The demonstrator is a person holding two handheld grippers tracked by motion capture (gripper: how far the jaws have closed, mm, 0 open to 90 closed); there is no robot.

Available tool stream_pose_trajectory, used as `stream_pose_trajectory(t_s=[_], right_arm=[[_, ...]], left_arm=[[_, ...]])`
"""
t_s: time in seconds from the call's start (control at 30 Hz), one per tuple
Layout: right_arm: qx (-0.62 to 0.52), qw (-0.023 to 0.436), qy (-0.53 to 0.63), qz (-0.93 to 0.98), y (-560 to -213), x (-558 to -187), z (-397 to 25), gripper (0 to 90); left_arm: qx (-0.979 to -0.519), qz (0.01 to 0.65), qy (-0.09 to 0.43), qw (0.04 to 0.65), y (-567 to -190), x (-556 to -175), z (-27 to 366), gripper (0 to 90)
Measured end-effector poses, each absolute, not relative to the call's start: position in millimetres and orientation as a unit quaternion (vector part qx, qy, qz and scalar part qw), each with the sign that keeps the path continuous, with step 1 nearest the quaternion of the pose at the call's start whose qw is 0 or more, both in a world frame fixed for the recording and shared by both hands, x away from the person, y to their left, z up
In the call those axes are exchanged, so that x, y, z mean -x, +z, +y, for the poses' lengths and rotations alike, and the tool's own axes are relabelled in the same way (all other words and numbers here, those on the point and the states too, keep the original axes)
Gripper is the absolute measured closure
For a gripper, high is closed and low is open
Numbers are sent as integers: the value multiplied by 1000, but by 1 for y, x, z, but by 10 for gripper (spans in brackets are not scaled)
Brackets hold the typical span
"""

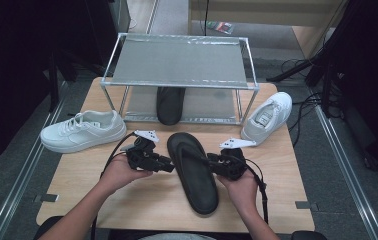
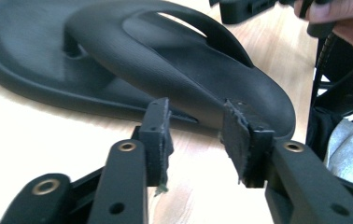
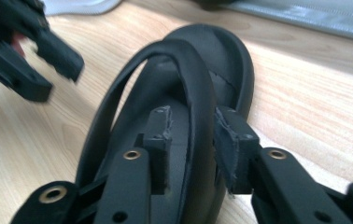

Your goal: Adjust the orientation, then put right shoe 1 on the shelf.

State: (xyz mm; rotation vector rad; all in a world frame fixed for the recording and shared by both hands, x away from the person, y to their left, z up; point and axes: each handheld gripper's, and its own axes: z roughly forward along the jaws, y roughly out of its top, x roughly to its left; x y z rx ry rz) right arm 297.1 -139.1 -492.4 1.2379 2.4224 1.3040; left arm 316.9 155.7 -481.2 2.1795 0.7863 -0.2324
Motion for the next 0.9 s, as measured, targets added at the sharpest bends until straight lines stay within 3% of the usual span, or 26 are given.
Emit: stream_pose_trajectory(t_s=[0.17, 0.43, 0.8, 0.9], right_arm=[[-416, 67, 419, 804, -499, -297, -135, 618], [-421, 82, 401, 809, -511, -294, -130, 616], [-437, 85, 412, 795, -521, -300, -131, 636], [-435, 90, 414, 794, -521, -300, -131, 683]], left_arm=[[-855, 317, -87, 401, -475, -322, 162, 569], [-856, 316, -69, 404, -466, -328, 170, 514], [-855, 315, -49, 409, -455, -341, 176, 502], [-854, 313, -50, 412, -453, -345, 177, 490]])
